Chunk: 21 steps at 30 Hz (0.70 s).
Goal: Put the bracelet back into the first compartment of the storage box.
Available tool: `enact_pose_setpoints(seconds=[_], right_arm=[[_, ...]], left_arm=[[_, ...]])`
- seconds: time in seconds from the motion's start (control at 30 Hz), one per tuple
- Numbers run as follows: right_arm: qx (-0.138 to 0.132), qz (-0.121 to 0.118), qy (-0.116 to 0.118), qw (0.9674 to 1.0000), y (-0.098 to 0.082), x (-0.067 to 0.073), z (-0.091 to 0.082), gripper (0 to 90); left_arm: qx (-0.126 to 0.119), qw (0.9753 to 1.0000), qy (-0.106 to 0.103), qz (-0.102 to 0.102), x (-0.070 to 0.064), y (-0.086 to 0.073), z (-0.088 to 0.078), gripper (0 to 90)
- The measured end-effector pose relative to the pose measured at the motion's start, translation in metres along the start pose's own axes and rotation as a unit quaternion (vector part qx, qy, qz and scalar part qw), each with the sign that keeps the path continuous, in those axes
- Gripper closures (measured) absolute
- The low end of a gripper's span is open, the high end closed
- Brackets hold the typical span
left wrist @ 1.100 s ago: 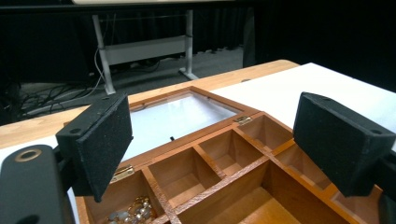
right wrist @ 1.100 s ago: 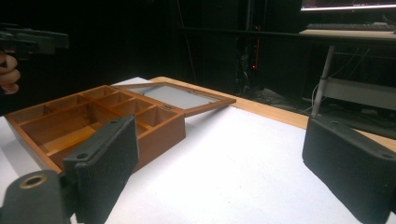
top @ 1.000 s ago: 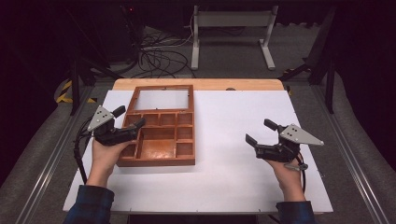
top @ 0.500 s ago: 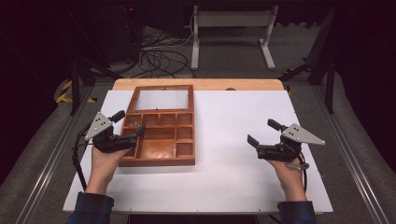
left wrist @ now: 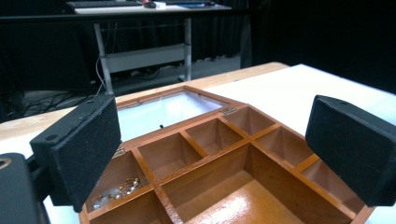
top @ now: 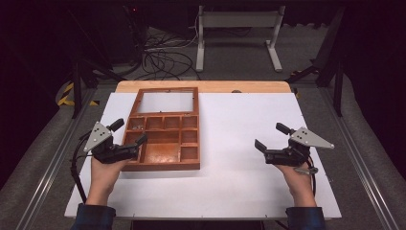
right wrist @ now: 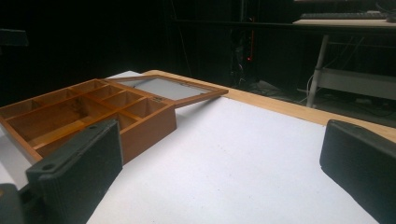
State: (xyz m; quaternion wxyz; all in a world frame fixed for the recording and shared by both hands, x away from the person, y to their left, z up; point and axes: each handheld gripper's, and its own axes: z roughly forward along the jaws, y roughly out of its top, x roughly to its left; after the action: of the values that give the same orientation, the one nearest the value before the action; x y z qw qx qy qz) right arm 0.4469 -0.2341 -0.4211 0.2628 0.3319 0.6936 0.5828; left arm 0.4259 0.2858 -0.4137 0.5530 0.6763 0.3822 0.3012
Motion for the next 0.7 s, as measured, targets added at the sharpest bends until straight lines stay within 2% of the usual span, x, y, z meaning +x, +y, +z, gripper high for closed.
enact_pose_setpoints(seconds=[0.17, 0.3, 0.7], right_arm=[[0.0, 0.0, 0.001, 1.0, -0.001, 0.0, 0.0, 0.0], [0.003, 0.002, 0.0, 1.0, -0.002, -0.001, 0.0, 0.0], [0.004, -0.004, -0.013, 0.9999, -0.005, 0.002, -0.002, 0.0]], left_arm=[[0.003, 0.9999, 0.003, 0.009, -0.004, -0.004, -0.006, 3.7], [0.0, 1.0, 0.003, 0.009, -0.004, -0.006, -0.012, 3.5], [-0.004, 0.9998, -0.006, 0.016, -0.003, -0.013, -0.021, 3.2]])
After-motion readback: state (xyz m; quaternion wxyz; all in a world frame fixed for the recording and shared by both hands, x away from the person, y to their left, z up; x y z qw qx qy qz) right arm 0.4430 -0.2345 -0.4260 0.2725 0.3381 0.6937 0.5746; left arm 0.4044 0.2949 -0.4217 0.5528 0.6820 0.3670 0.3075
